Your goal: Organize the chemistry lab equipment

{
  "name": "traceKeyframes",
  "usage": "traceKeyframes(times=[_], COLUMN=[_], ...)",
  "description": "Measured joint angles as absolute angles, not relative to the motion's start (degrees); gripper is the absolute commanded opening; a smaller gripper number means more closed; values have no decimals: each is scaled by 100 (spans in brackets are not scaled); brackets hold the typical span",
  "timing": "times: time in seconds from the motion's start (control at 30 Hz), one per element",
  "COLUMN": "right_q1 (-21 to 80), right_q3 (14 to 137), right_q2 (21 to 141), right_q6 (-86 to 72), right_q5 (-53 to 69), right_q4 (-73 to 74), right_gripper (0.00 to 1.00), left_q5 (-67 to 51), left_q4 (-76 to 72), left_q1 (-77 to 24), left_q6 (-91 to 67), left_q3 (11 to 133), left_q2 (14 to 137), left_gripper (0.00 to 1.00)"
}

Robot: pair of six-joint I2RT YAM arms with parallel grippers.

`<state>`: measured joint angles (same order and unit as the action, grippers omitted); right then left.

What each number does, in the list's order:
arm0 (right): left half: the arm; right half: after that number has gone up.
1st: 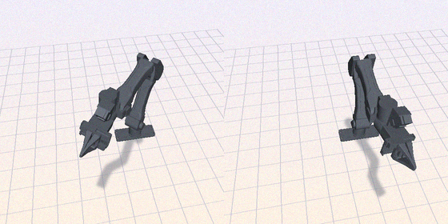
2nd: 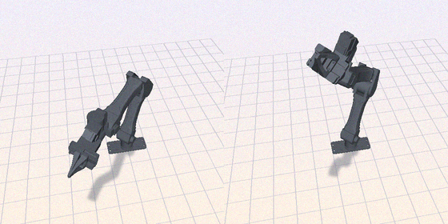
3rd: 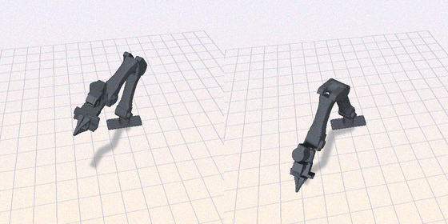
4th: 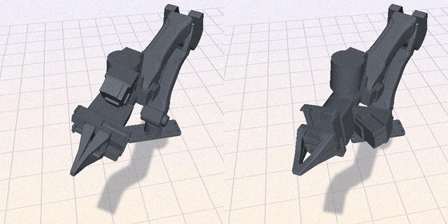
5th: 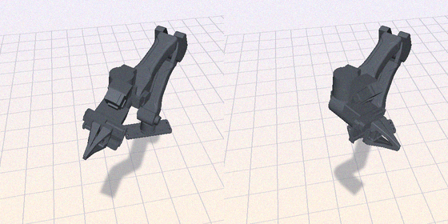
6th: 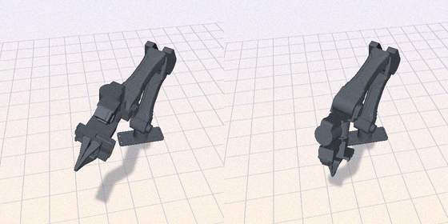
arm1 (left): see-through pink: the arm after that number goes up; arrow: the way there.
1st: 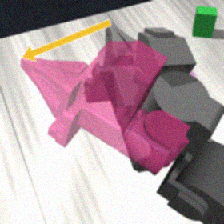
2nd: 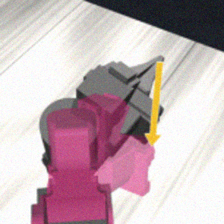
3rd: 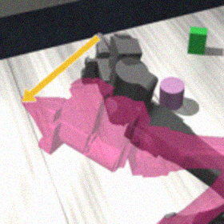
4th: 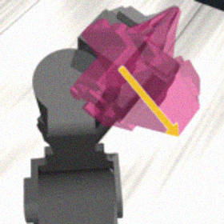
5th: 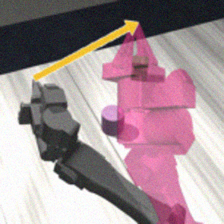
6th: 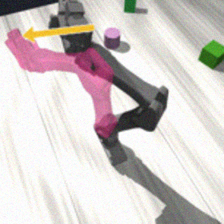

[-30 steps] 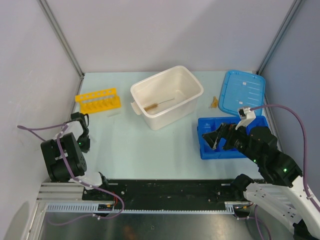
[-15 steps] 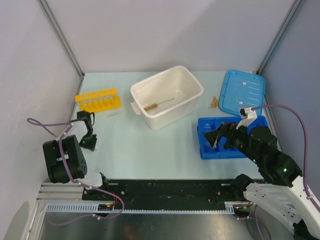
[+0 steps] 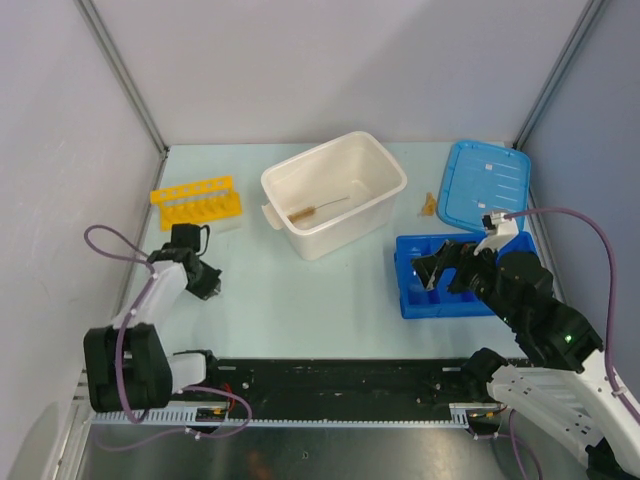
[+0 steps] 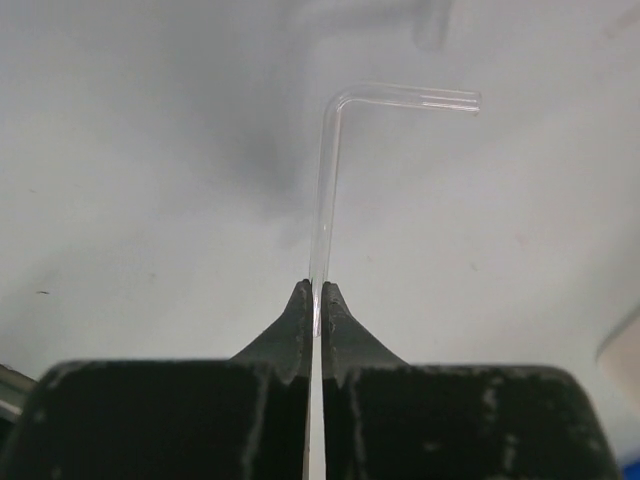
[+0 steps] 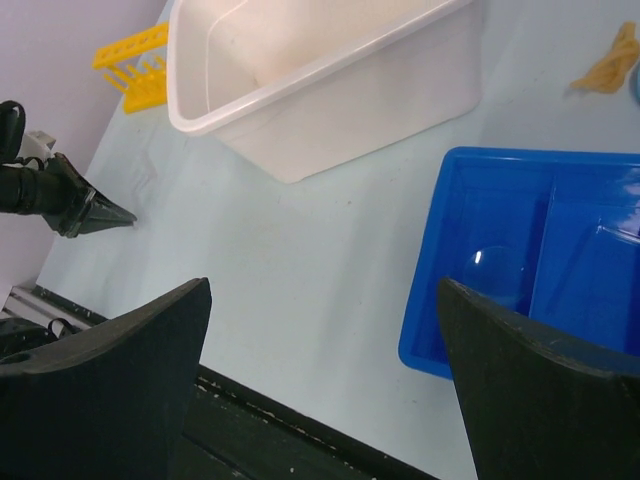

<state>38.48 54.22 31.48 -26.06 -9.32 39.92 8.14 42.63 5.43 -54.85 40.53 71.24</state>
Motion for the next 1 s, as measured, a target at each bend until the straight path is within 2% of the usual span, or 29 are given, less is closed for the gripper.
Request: traceKeyframes(times=[0.4,0.7,1.0], right_q1=[3848,3968,4766], right_q3=[5293,4703,4604], right_q2=[3607,4375,5387], right_q6=[-2626,-3135,-3417], right_q5=[-895,-97,329], right_q4=[3527,2351,1035], right_gripper=[99,98,97], left_q5=[150,-1341,-2311], left_q4=[4254,3618,3299], left_q1=[23,-666,-974], left_q6=[-4814,-4049,-3778], left_q3=[3553,3282,3159], left_q2=[5524,3767,3573], left_gripper=[0,0,1])
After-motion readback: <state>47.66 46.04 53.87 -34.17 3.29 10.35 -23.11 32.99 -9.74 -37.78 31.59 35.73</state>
